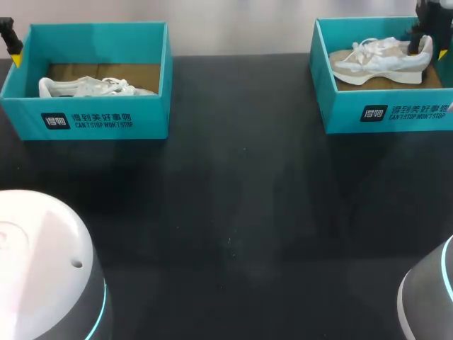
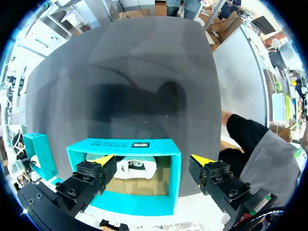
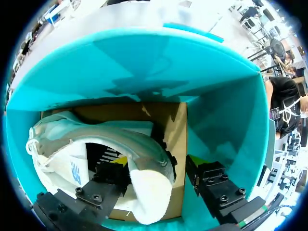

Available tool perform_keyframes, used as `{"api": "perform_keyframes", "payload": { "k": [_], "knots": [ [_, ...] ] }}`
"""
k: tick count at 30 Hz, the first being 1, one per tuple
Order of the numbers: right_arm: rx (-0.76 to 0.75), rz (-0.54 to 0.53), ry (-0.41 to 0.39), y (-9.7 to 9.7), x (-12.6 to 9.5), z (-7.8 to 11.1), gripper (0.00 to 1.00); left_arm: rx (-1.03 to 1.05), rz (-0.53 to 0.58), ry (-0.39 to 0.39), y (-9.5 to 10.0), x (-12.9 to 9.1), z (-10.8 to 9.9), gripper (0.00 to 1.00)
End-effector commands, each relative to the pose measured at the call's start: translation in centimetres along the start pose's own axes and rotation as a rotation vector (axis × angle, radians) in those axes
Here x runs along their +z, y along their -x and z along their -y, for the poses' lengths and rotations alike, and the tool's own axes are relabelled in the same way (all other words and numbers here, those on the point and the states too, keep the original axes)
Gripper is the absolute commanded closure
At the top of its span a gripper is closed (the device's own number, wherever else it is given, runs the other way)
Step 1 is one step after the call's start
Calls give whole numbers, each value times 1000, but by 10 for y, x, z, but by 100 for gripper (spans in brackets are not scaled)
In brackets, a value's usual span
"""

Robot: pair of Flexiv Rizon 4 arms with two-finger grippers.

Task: Take the shoe out of the shoebox, open the shoe tongue, remove and reinsert the insole, then place the shoe into the shoebox

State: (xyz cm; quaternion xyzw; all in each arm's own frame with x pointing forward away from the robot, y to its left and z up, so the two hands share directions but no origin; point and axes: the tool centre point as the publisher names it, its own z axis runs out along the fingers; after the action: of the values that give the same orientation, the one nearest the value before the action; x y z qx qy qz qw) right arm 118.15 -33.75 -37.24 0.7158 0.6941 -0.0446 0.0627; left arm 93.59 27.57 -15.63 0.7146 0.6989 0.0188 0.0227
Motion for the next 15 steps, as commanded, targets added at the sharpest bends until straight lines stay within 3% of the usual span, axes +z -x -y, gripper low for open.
{"api": "perform_keyframes", "payload": {
  "k": [1,6,15],
  "knots": [
    [2,-11,-43,0,7,-9,27,0,-2,2,0,-1,1,0],
    [7,-26,-52,0,10,-9,24,0,-2,2,0,-1,1,0],
    [14,-40,-63,-1,15,-11,38,0,-2,2,0,-1,1,0]
  ]
}}
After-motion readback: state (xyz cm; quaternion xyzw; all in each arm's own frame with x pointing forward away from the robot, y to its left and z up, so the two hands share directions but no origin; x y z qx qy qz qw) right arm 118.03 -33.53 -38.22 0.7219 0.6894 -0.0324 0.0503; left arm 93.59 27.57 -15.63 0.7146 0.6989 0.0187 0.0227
